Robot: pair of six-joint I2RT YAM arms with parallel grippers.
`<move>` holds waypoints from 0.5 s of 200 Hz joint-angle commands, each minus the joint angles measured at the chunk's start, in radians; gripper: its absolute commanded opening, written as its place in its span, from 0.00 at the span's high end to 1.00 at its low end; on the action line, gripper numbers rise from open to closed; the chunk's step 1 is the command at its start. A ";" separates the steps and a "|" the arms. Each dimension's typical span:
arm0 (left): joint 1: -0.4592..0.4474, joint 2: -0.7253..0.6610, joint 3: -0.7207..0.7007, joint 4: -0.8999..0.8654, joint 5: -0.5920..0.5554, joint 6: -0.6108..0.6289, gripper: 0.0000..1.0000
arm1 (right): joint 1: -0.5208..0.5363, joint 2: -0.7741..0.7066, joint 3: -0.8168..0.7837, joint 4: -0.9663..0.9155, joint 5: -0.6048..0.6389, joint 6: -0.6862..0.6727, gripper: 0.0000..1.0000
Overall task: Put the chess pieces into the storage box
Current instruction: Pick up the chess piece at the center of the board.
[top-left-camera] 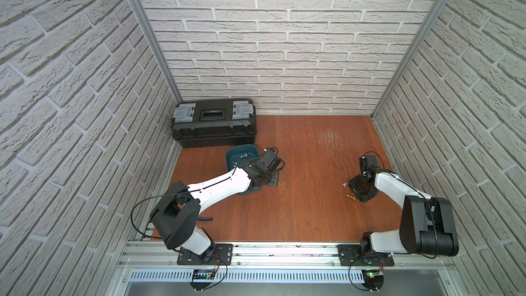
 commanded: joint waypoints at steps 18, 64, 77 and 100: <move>-0.004 -0.020 -0.015 0.031 -0.018 -0.012 0.61 | 0.013 -0.035 0.011 -0.054 -0.016 -0.069 0.52; -0.008 0.004 -0.014 0.044 -0.012 -0.017 0.61 | 0.067 -0.094 0.047 -0.153 -0.046 -0.297 0.51; -0.008 0.007 -0.013 0.046 -0.013 -0.015 0.61 | 0.086 -0.099 0.044 -0.172 -0.059 -0.330 0.51; -0.010 0.006 -0.012 0.050 -0.011 -0.015 0.61 | 0.127 -0.096 0.043 -0.185 -0.063 -0.368 0.53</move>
